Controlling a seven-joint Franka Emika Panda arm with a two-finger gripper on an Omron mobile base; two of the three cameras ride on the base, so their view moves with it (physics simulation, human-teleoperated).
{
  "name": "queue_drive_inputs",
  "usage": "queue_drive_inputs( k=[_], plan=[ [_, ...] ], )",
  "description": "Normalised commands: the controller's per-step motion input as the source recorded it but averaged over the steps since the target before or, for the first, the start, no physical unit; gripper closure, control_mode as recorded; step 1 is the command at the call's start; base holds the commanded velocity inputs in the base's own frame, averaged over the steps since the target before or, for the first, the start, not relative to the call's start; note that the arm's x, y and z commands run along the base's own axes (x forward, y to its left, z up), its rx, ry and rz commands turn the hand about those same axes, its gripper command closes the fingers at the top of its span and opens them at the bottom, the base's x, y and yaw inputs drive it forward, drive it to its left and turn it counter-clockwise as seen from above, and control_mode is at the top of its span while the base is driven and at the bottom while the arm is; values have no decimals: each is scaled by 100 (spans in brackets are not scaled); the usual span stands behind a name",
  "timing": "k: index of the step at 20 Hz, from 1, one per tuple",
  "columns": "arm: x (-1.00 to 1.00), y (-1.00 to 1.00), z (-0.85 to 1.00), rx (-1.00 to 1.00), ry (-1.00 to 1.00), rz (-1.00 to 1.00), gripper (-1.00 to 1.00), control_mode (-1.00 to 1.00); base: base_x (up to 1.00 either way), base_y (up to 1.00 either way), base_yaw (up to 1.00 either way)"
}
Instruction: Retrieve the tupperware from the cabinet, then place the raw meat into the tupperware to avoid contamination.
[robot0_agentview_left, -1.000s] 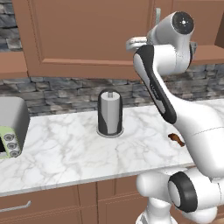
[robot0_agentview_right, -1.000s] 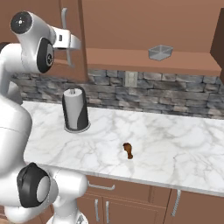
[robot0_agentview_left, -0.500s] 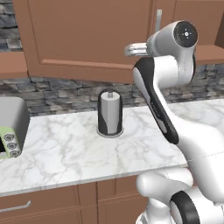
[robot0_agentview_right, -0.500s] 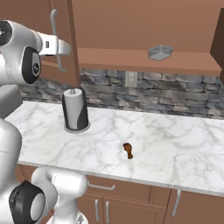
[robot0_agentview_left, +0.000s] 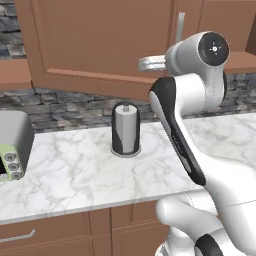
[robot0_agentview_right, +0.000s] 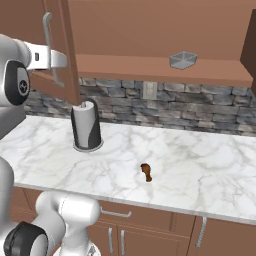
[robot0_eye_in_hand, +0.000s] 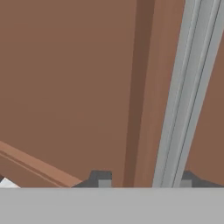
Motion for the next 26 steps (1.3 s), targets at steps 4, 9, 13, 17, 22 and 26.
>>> queue_drive_inputs(
  k=[4,9,13,17,22,26],
  plan=[
    [-37,60,-13,0,0,0,-100,-100,0,0,0],
    [-23,43,-5,0,0,0,-100,-100,0,0,0],
    [-30,2,1,-1,-5,0,-100,-100,0,0,0],
    [-44,-10,17,5,-4,1,-100,-100,0,0,0],
    [-46,-19,33,8,-1,5,-100,-100,0,0,0],
    [-33,-34,31,9,0,5,-100,-100,0,0,0]
  ],
)
